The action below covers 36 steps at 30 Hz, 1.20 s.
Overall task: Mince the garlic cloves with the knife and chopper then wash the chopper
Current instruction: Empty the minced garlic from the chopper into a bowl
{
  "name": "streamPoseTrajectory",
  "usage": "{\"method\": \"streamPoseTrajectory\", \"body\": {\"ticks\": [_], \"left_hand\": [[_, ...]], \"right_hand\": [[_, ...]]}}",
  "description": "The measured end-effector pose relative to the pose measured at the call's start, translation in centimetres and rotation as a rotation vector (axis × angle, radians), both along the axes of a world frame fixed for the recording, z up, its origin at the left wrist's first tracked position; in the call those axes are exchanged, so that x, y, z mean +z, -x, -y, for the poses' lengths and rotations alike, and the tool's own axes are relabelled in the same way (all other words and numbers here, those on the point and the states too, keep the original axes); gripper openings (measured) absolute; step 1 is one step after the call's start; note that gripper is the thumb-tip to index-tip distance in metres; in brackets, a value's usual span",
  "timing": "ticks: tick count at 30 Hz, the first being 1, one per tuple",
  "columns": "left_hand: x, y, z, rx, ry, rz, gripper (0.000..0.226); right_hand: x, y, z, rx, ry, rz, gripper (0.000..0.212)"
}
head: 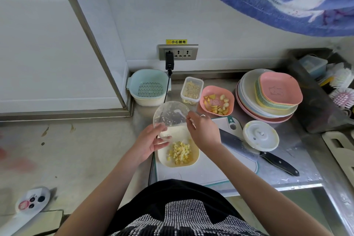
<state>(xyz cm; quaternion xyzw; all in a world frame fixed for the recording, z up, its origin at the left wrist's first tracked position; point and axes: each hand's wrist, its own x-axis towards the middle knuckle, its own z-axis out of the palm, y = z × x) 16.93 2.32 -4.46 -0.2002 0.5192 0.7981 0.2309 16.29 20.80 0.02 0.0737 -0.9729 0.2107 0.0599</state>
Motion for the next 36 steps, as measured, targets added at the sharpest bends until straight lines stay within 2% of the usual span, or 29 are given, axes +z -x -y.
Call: {"method": "streamPoseTrajectory", "body": {"ticks": [3,4,6,7,9,11,15,19,22,25,29,31,34,36], "left_hand": [[0.1,-0.1,-0.3,-0.029,0.055,0.018,0.062],[0.1,-0.1,-0.4,-0.022,0.075,0.011,0.061],[0.2,0.1,-0.5,0.024,0.142,-0.021,0.048],[0.3,0.3,-0.5,0.049,0.193,-0.043,0.038],[0.2,0.7,-0.5,0.083,0.302,-0.07,0.032],[0.0,0.8,-0.5,0.097,0.386,-0.073,0.041],[-0.1,0.7,-0.8,0.118,0.428,-0.084,0.051],[0.4,0.7,-1.2,0.135,0.422,-0.114,0.056],[0.6,0.8,-1.4,0.155,0.426,-0.127,0.06],[0.5,1.0,-1.6,0.156,0.463,-0.131,0.059],[0.2,0.7,-1.7,0.154,0.474,-0.142,0.06],[0.1,0.8,-1.6,0.154,0.48,-0.153,0.059],[0.0,1.1,-1.7,0.171,0.498,-0.167,0.054],[-0.4,1.3,-1.6,0.174,0.508,-0.179,0.052]], "right_hand": [[0.8,0.8,0.2,0.061,-0.083,-0.055,0.002],[1.0,1.1,0.2,0.071,-0.149,-0.063,0.009],[1.2,1.5,-0.3,0.115,-0.344,-0.055,0.021],[1.1,1.4,-0.8,0.134,-0.389,0.002,0.017],[0.7,1.4,-1.9,0.138,-0.331,0.155,0.006],[0.6,1.3,-3.0,0.127,-0.207,0.271,0.015],[0.8,1.6,-3.9,0.121,-0.065,0.111,0.016],[-0.3,1.4,-3.5,0.13,-0.159,0.163,0.019],[-1.8,-0.3,-3.3,0.164,-0.184,0.252,0.012],[-2.5,-1.8,-3.1,0.195,-0.125,0.318,0.013],[-2.0,-0.5,-3.5,0.075,-0.031,0.164,0.014],[-1.7,-0.1,-3.9,0.064,-0.056,0.153,0.015],[-2.3,-1.0,-3.9,0.1,-0.127,0.27,0.016],[-2.6,-2.2,-3.3,0.149,-0.087,0.351,0.014]]}}
